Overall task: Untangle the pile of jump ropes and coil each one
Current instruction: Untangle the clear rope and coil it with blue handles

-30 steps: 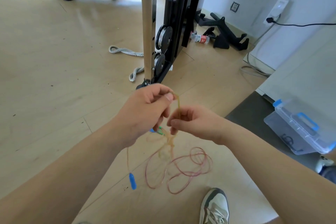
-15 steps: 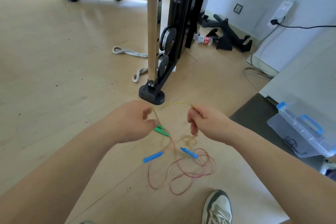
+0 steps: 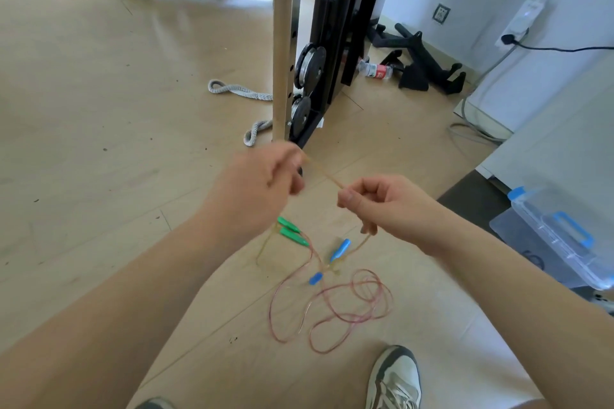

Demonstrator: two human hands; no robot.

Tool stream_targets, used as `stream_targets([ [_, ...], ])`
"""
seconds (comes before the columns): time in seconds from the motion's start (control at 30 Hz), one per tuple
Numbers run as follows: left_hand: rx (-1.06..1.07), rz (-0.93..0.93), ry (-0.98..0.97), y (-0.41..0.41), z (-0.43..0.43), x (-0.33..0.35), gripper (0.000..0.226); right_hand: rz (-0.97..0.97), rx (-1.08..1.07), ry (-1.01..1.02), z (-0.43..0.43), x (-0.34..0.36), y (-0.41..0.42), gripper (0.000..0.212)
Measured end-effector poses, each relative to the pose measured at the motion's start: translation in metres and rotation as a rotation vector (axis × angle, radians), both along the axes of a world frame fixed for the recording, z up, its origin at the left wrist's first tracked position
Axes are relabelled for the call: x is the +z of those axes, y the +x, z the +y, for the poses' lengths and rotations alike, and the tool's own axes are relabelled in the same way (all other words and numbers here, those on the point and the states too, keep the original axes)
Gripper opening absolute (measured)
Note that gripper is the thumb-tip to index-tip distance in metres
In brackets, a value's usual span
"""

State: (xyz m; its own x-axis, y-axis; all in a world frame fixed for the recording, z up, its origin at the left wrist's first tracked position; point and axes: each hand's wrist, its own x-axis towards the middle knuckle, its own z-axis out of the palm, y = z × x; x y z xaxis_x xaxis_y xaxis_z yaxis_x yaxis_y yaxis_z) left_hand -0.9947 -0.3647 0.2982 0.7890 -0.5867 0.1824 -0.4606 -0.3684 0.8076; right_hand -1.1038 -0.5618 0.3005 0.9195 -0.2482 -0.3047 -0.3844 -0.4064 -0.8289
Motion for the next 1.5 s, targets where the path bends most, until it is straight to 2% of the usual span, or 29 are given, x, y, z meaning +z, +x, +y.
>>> stream_targets([
  [0.07,0.308,0.145,-0.287,0.012,0.001,0.008,0.025,0.193,0.090,-0.079,-0.007,-0.011,-0.007,0.033],
  [0.1,0.432,0.178,-0.366,0.018,0.003,0.013,0.025,0.303,0.136,-0.134,-0.008,-0.017,-0.010,0.036],
  [0.13,0.503,0.191,-0.349,0.025,0.006,0.014,0.024,0.381,0.160,-0.181,-0.008,-0.022,-0.012,0.040],
  [0.17,0.506,0.193,-0.230,0.030,0.009,0.013,0.022,0.407,0.157,-0.223,-0.009,-0.026,-0.013,0.043],
  [0.23,0.363,0.151,0.168,0.030,0.016,0.003,0.020,0.323,0.116,-0.334,-0.009,-0.026,-0.009,0.043],
  [0.27,0.262,0.115,0.307,0.024,0.017,-0.003,0.031,0.258,0.119,-0.393,-0.006,-0.021,-0.006,0.043],
  [0.3,0.157,0.088,0.350,0.016,0.016,-0.007,0.046,0.203,0.142,-0.437,-0.001,-0.015,-0.002,0.042],
  [0.37,-0.041,0.028,0.275,-0.004,0.008,-0.011,0.063,0.116,0.209,-0.448,0.011,-0.001,0.004,0.041],
  [0.43,-0.191,-0.023,0.207,-0.019,-0.002,-0.014,0.066,0.051,0.250,-0.381,0.023,0.008,0.004,0.039],
  [0.5,-0.259,-0.067,0.170,-0.027,-0.008,-0.014,0.047,-0.023,0.242,-0.314,0.027,0.011,0.005,0.037],
  [0.6,-0.236,-0.109,0.201,-0.022,-0.008,-0.007,0.017,-0.093,0.187,-0.260,0.025,0.013,0.008,0.035],
  [0.67,-0.216,-0.122,0.247,-0.012,-0.003,-0.004,0.016,-0.071,0.110,-0.221,0.016,0.010,0.007,0.036],
  [0.73,-0.113,-0.125,0.210,-0.005,0.001,-0.002,0.024,0.010,0.076,-0.177,0.004,0.005,0.002,0.036],
  [0.87,0.333,0.030,-0.078,0.010,0.008,0.010,0.025,0.211,0.105,-0.199,-0.008,-0.012,-0.006,0.038],
  [0.93,0.381,0.001,-0.001,0.017,0.012,0.007,0.023,0.233,0.088,-0.231,-0.009,-0.019,-0.007,0.038],
  [1.03,0.226,-0.019,0.401,0.013,0.013,-0.006,0.019,0.141,0.047,-0.212,-0.004,-0.018,-0.004,0.035],
  [1.07,0.130,-0.030,0.443,0.006,0.011,-0.010,0.030,0.097,0.040,-0.168,0.000,-0.014,-0.003,0.034],
  [1.13,-0.106,-0.124,0.339,-0.010,0.003,-0.015,0.063,0.018,0.080,-0.070,0.011,-0.002,0.000,0.033],
  [1.17,-0.209,-0.181,0.273,-0.018,-0.002,-0.016,0.070,-0.015,0.114,-0.026,0.017,0.003,0.001,0.032],
  [1.23,-0.303,-0.194,0.212,-0.028,-0.010,-0.018,0.060,-0.069,0.160,0.034,0.022,0.008,0.001,0.029],
  [1.37,-0.290,-0.057,0.322,-0.021,-0.008,-0.010,0.028,-0.090,0.096,-0.005,0.012,0.001,0.000,0.022],
  [1.5,-0.370,0.270,0.206,-0.019,0.001,0.004,0.021,0.044,0.099,0.018,-0.006,-0.007,-0.006,0.030],
])
